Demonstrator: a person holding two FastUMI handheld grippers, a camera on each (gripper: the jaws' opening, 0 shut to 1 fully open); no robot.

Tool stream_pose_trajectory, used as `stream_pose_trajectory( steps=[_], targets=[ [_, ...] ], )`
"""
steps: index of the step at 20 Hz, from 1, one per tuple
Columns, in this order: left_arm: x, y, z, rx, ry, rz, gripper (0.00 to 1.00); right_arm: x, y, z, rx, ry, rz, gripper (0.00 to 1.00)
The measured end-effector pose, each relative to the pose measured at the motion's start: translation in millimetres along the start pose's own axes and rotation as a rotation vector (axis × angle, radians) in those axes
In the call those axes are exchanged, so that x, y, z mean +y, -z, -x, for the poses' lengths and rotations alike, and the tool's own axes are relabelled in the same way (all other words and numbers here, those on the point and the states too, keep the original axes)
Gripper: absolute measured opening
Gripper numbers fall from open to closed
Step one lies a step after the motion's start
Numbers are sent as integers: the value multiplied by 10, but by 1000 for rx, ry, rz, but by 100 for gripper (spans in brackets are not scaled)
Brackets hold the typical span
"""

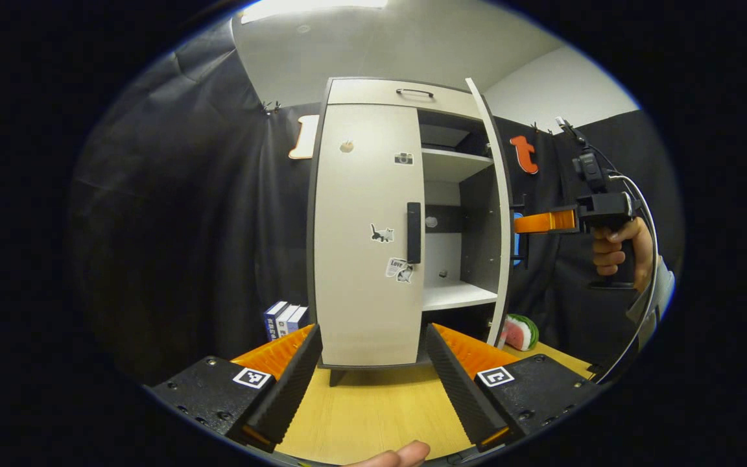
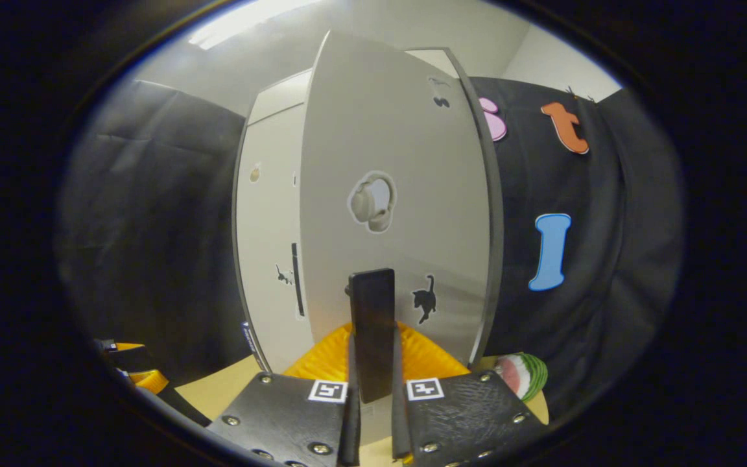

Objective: Open the right door of the double-door shoe cabinet with the right hand, and open the left door with the left hand.

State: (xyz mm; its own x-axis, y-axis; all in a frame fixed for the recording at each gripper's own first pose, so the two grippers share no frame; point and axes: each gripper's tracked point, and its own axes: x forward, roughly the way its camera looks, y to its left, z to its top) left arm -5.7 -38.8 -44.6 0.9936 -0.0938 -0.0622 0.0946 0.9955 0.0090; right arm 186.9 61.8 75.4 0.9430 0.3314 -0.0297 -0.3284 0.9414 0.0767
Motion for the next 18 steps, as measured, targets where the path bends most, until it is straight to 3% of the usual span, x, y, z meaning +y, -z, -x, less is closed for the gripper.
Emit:
stream_pose_trajectory(
  steps=[7, 10, 12, 14, 15, 18],
  targets=[
    [-300, 136, -164, 25, 46, -19, 99, -408, -17, 209, -10, 58, 15, 18],
    [-389, 173, -229, 33, 60, -11, 99, -719, 108, 213, 37, 133, 20, 18],
    [-407, 231, -286, 43, 60, -4, 100, -1260, 91, 252, 3, 254, -29, 2],
    [-405, 272, -321, 59, 58, -3, 100, -1349, 103, 288, 2, 109, -161, 0],
    [-411, 279, -335, 63, 58, -8, 100, -1401, 90, 261, 0, 93, -196, 1],
    [-402, 272, -326, 57, 55, -16, 100, -1333, 69, 297, -37, 113, -84, 0]
  ],
)
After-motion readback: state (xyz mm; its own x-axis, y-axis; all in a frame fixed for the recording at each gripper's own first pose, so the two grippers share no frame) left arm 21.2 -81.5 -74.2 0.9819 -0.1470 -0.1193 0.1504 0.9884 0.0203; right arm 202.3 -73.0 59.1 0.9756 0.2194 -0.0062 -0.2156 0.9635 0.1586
